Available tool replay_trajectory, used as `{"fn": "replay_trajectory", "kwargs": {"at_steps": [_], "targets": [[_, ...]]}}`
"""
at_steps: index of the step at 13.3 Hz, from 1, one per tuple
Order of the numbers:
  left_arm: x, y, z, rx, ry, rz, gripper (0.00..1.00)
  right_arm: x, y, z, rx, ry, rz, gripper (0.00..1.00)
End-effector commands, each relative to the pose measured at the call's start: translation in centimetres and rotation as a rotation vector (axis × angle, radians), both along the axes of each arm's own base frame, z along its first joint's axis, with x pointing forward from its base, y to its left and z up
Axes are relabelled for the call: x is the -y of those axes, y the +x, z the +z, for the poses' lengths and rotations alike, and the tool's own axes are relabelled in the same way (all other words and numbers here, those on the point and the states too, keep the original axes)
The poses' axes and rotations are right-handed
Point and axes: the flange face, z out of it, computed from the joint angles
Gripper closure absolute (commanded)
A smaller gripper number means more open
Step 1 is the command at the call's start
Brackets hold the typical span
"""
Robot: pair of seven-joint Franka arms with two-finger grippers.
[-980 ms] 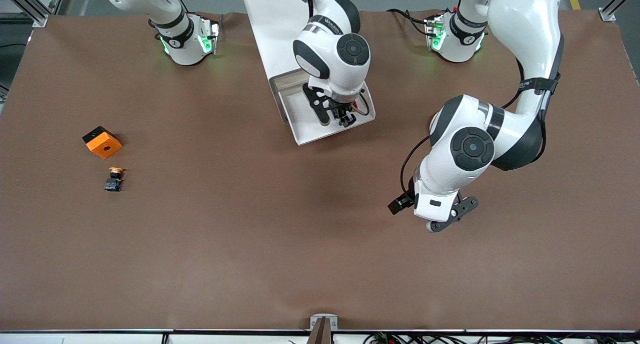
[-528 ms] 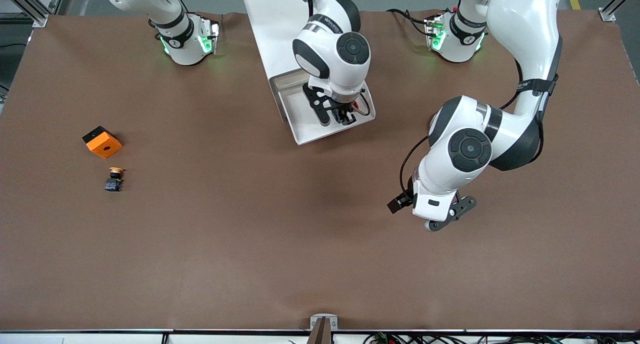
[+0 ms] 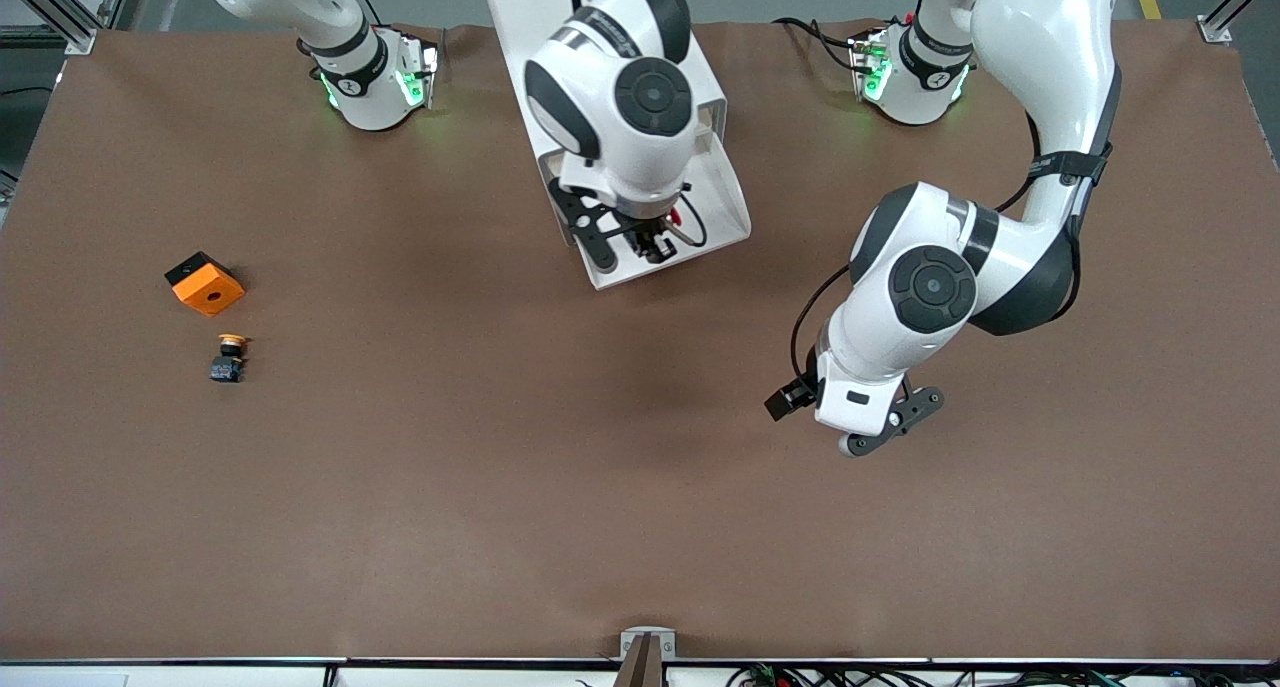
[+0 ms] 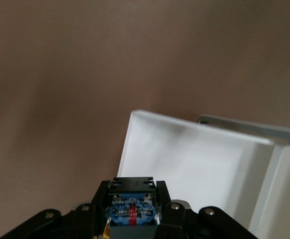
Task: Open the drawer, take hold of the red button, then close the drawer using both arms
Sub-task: 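Lift the red button out of the drawer with the right gripper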
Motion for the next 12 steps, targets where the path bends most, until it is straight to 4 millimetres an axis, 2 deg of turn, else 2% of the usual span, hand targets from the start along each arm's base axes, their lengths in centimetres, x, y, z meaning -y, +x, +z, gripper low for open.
{"fn": "replay_trajectory", "kwargs": {"at_steps": [1,2,4,7,10,12], "targets": [[1.3,-1.0,1.0,-0.004,-0.029,-0.016,0.0,5.5,2.7,3.2,-0.017,-0.001,0.085,1.0],[1.8,-1.3,0.8,-0.007,-0.028,-0.024,0.0,7.5,3.7,3.7,-0.023,-0.012,0.12,1.0],[4.1,-2.4,0.0,-0.021,-0.025,-0.038,0.0,11.4,5.3,4.3,-0.046,-0.044,0.179,1.0],[6.7,-3.8,-2.6,-0.062,-0.012,-0.024,0.0,17.7,7.7,4.7,-0.07,-0.026,0.259,1.0],[9.8,-6.2,-6.1,-0.099,0.005,-0.072,0.0,24.5,10.0,2.9,-0.099,0.001,0.315,1.0],[11.1,-7.7,-7.0,-0.107,0.008,-0.08,0.0,28.9,10.6,1.8,-0.071,0.034,0.368,1.0]]}}
